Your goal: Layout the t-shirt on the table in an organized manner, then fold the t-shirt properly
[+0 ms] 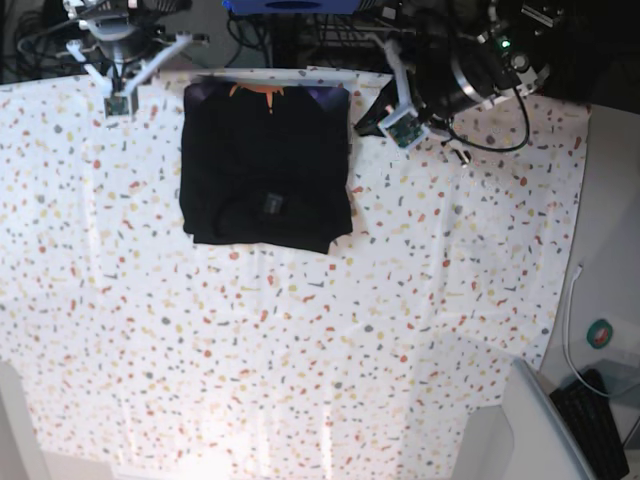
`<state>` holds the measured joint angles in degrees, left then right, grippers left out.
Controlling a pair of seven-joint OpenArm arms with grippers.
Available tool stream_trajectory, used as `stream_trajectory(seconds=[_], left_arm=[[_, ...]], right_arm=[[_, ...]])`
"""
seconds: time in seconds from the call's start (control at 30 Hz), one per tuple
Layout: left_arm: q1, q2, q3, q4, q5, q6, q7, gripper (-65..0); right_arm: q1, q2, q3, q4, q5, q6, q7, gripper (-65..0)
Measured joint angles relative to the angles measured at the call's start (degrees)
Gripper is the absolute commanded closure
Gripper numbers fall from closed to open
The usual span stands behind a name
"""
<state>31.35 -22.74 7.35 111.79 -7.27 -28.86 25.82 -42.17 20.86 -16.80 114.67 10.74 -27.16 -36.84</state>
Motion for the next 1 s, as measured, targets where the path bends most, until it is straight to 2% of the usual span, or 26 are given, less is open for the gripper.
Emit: stream_trajectory(seconds=[0.13,0.27,0.33,0.43,0.47,0.5,0.57,0.6,0.63,0.7,0.73,0.8,0.87,0.9,0.97,1.0], left_arm=[[10.2,-0.3,-8.2,0.0,1.0,0.4,-0.2,0.0],[22.6,-0.1,-12.7,-0.2,0.0,0.1,-8.6,0.0],[27.0,0.6,-13.4,-2.5,0.3,0.2,-10.8,0.0],[27.5,4.1,-13.6,-9.0,0.6,0.2,-14.4,0.0],[26.7,5.2,-13.4,-12.4,1.3,0.3,-16.5,0.0],[25.4,6.3,-12.9,-16.5,2.7,0.2,-19.0,0.0],[21.6,9.4,-11.4,-28.0,10.3,0.5,-22.5,0.0],[19.1,11.0,-11.0,-34.9,14.9,1.0,-23.6,0.0],[17.0,12.3,-10.3,-42.0,18.3,2.1,-26.1,0.0],[11.4,15.1,-10.4,-56.9,22.2,4.0,-31.2,0.0],[8.6,16.3,-10.6,-64.6,23.0,5.8,-34.7,0.0],[0.9,17.3,-10.2,-81.8,22.3,6.0,-41.9,0.0],[-8.4,17.7,-10.2,-101.5,22.3,6.4,-48.0,0.0],[-12.8,17.7,-10.3,-110.3,22.4,7.1,-51.6,0.0],[-15.6,17.0,-10.4,-111.8,23.3,6.9,-55.7,0.0],[-16.5,17.0,-10.8,-111.6,21.8,7.0,-57.3,0.0]], right_arm=[[-8.7,2.0,5.0,0.1,-0.7,-0.4,0.7,0.0],[-19.1,1.1,7.4,-0.9,-0.1,0.0,0.4,0.0],[-19.5,1.1,7.2,-5.2,0.4,0.3,0.9,0.0],[-15.2,1.0,7.2,-16.3,-0.4,1.5,9.9,0.0],[-13.6,1.1,7.2,-20.3,-0.7,3.0,12.1,0.0],[-11.4,1.5,6.5,-25.2,-0.8,7.0,15.0,0.0],[-7.3,1.8,3.1,-34.1,-0.4,15.9,18.7,0.0],[-4.7,1.3,0.9,-39.1,1.7,19.7,19.9,0.0],[-2.2,0.8,-1.4,-44.1,4.8,21.8,21.0,0.0],[4.5,-0.2,-5.7,-56.4,12.3,27.6,23.4,0.0],[8.4,-0.8,-7.8,-64.0,15.2,28.7,25.4,0.0],[17.6,-3.3,-11.1,-82.8,17.6,30.8,30.5,0.0],[25.8,-7.3,-13.7,-102.3,17.7,34.8,42.9,0.0],[28.2,-9.4,-14.4,-109.4,17.7,35.3,50.7,0.0],[28.2,-12.0,-14.7,-113.3,17.7,36.3,63.0,0.0],[27.6,-12.8,-14.7,-113.2,17.6,36.6,64.5,0.0]])
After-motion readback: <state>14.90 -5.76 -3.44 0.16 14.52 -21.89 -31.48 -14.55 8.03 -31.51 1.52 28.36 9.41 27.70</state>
